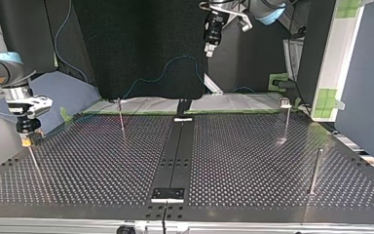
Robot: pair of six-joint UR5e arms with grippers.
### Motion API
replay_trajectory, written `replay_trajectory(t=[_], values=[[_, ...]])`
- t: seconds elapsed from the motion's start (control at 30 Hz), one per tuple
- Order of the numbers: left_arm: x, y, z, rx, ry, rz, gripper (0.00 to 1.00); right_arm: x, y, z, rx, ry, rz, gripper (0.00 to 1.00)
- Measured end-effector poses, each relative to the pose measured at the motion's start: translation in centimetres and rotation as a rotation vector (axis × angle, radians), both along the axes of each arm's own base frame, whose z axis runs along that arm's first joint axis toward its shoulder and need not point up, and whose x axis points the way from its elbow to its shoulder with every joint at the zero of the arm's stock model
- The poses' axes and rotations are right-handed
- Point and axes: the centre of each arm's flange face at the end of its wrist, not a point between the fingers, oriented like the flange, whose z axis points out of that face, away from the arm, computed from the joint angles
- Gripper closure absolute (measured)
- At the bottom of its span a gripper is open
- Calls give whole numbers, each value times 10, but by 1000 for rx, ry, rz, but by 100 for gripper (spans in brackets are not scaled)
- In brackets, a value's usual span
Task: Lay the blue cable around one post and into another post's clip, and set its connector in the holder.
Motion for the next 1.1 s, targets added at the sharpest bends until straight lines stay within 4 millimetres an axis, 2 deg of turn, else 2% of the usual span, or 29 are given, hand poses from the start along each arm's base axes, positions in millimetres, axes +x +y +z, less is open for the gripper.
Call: replay_trajectory(t=[1.03, 1.1], values=[[2, 0, 0, -13, 0, -4, 0, 3, 0, -1, 1, -4, 3, 0], [2, 0, 0, -13, 0, -5, 0, 3, 0, -1, 1, -4, 3, 3]])
